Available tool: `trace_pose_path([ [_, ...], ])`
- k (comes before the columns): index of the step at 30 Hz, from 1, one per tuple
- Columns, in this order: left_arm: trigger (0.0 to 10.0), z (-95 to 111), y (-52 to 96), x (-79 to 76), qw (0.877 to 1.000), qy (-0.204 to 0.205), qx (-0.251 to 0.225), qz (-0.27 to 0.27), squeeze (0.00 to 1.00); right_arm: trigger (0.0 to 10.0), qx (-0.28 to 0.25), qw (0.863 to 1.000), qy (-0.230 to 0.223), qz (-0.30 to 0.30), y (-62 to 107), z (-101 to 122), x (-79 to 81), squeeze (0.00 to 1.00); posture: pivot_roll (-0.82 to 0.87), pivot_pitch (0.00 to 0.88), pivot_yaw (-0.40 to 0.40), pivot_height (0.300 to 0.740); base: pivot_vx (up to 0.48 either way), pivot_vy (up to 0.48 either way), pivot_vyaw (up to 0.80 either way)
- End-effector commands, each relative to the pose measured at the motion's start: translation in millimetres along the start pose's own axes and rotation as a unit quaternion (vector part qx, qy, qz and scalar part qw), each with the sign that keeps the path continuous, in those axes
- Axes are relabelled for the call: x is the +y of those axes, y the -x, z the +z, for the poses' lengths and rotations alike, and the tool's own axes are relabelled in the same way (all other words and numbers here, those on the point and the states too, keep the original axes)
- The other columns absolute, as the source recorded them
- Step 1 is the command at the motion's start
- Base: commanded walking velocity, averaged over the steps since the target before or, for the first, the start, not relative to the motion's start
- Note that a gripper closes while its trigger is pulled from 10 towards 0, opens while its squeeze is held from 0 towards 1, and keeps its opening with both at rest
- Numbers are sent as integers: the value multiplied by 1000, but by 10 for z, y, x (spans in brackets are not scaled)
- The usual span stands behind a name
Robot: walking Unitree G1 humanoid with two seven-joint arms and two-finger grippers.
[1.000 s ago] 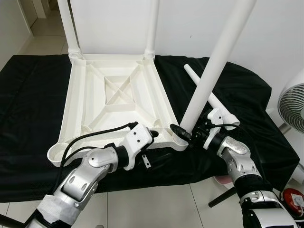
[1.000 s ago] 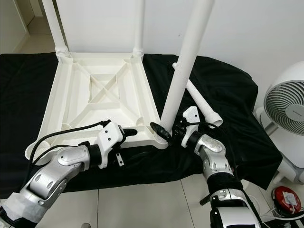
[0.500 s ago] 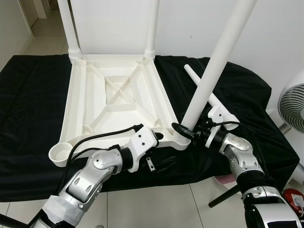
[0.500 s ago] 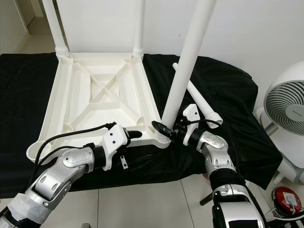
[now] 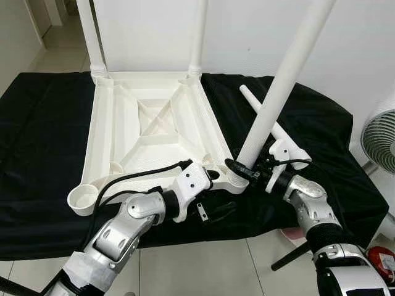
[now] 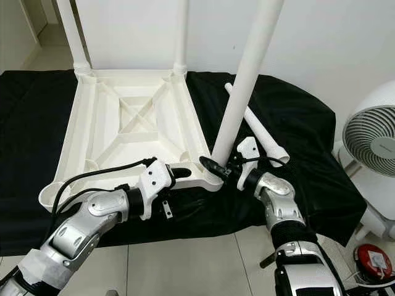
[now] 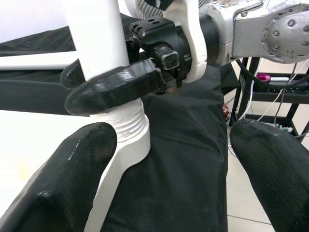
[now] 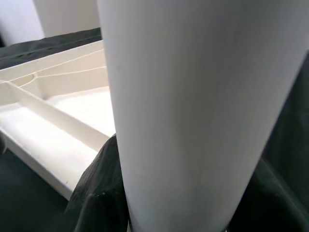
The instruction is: Building children table
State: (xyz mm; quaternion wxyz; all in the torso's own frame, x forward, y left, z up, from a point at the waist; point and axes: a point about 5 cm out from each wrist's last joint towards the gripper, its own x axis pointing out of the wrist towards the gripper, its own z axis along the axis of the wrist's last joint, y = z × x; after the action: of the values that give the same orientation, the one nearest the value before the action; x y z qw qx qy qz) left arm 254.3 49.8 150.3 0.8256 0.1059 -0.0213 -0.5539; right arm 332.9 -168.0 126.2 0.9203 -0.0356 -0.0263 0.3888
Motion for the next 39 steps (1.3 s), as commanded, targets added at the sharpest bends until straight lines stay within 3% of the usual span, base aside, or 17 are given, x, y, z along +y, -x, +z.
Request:
trace_pose_path([
  [1, 10000, -12, -23, -15, 1000, -7, 5, -14, 0, 10000, 40, 998, -15, -45, 53, -155, -3, 0, -88, 0, -46, 740, 0, 0, 0],
  [6, 10000, -15, -33, -27, 1000, -4, 2, -15, 0, 10000, 34, 992, -3, -122, -7, -127, 111, 0, -93, 0, -49, 740, 0, 0, 0],
  [10, 10000, -18, -35, -35, 1000, -4, 2, -16, 0, 10000, 29, 990, 2, -138, -24, -104, 161, 0, -95, 0, -53, 740, 0, 0, 0],
  [13, 10000, -12, -48, -38, 1000, -1, -4, -14, 0, 10000, 20, 974, -12, -226, -83, -26, 323, 0, -101, 0, -56, 740, 0, 0, 0],
  [15, 10000, -14, -54, -27, 1000, -1, -6, -11, 0, 10000, 30, 954, -17, -298, -52, -27, 339, 0, -101, 0, -61, 740, 0, 0, 0],
  [18, 10000, -14, -54, -27, 1000, -1, -6, -11, 0, 10000, 30, 954, -17, -298, -52, -27, 339, 0, -101, 0, -61, 740, 0, 0, 0],
  [20, 10000, -21, -62, 3, 1000, 0, -7, -4, 0, 10000, 31, 931, -27, -363, -25, -48, 391, 0, -101, 0, -65, 740, 0, 0, 0],
  [21, 10000, -21, -62, 3, 1000, 0, -7, -4, 0, 10000, 31, 931, -27, -363, -25, -48, 391, 0, -101, 0, -65, 740, 0, 0, 0],
  [23, 10000, -21, -66, 72, 1000, -3, -7, 11, 0, 10000, 29, 911, -39, -410, -36, -50, 438, 0, -98, 0, -60, 740, 0, 0, 0],
  [26, 10000, -9, -60, 116, 1000, -5, -7, 19, 0, 10000, 21, 911, -50, -408, -82, -37, 476, 0, -97, 0, -55, 740, 0, 0, 0],
  [27, 10000, 2, -51, 155, 1000, -4, -9, 27, 0, 10000, 14, 913, -43, -406, -112, -2, 510, 1000, -92, 0, -53, 740, 0, 0, 0],
  [31, 10000, -11, -28, 234, 998, -4, -5, 56, 0, 10000, -14, 929, -46, -367, -188, 64, 611, 1000, -78, 0, -53, 740, 0, 0, 0],
  [32, 10000, -16, -27, 245, 998, -2, -4, 61, 0, 10000, -17, 931, -51, -360, -187, 72, 612, 420, -78, 0, -53, 740, 0, 0, 0],
  [33, 10000, -16, -27, 245, 998, -2, -4, 61, 0, 10000, -17, 931, -51, -360, -187, 72, 612, 420, -78, 0, -53, 740, 0, 0, 0],
  [34, 10000, -17, -23, 254, 998, -1, -3, 64, 0, 10000, -12, 938, -49, -342, -194, 73, 611, 0, -75, 0, -59, 740, 0, 0, 0],
  [39, 10000, -21, -6, 289, 997, 3, -4, 75, 0, 10000, -7, 951, -32, -308, -175, 116, 561, 0, -76, 0, -63, 740, 0, 0, 0],
])
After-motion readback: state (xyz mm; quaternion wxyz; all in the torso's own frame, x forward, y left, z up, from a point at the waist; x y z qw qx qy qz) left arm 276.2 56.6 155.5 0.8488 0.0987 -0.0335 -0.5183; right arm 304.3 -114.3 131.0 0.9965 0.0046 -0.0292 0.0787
